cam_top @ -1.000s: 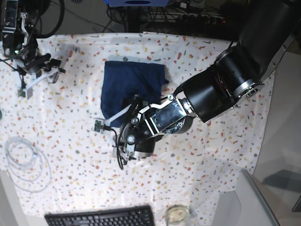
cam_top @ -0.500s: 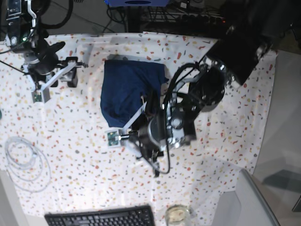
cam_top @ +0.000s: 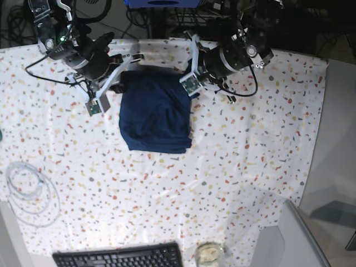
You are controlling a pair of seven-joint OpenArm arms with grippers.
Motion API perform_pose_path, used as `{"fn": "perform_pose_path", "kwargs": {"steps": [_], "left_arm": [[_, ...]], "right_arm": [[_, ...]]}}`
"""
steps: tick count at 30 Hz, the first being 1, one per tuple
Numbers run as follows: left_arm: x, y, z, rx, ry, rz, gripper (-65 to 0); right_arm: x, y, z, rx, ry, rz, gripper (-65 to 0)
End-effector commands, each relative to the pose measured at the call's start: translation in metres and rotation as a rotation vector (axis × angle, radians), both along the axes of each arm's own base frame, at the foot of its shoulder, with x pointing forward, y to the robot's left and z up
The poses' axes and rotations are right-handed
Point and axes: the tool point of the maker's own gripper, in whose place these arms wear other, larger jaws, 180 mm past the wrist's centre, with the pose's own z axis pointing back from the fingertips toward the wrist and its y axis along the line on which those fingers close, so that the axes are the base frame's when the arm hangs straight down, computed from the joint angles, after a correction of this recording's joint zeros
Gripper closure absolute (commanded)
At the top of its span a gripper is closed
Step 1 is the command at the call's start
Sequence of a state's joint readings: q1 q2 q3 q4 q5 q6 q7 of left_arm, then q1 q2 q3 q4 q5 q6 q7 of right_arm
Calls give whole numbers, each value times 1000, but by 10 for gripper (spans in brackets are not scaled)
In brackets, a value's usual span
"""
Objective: Layout the t-shirt on the table in an organized manner, then fold the t-shirt properly
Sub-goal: 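Square the folded bundle's edges with both grippers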
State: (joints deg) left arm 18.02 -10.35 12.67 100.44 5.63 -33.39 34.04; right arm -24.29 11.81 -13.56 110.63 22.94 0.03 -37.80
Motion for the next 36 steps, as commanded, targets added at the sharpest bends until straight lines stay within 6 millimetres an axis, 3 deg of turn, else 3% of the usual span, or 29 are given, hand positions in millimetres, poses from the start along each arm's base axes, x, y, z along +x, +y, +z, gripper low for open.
{"fn": "perform_pose_path", "kwargs": {"steps": [1,7,11,17,22,29,36], "left_arm": [[14,-2,14,-53,-46,28,0],[34,-4,25,-95,-78,55,0],[39,-7,16,-95,-60,68,0],[19,3,-21,-55,54,85,0],[4,17,-32,-24,90,88,0],[15,15,-10,-36,20,76,0],[26,4,26,-69,-81,53,0]], "right_arm": [[2,5,9,15,-36,17,-6],[-1,26,12,25,-71,120,-6],[6,28,12,25,-81,122,-6],[14,21,-3,-4,-58,115,-6],[11,18,-13,-15,-31,112,-6],[10,18,-11,-17,-33,114,-6],[13,21,2,-1,-65,112,-6]]}}
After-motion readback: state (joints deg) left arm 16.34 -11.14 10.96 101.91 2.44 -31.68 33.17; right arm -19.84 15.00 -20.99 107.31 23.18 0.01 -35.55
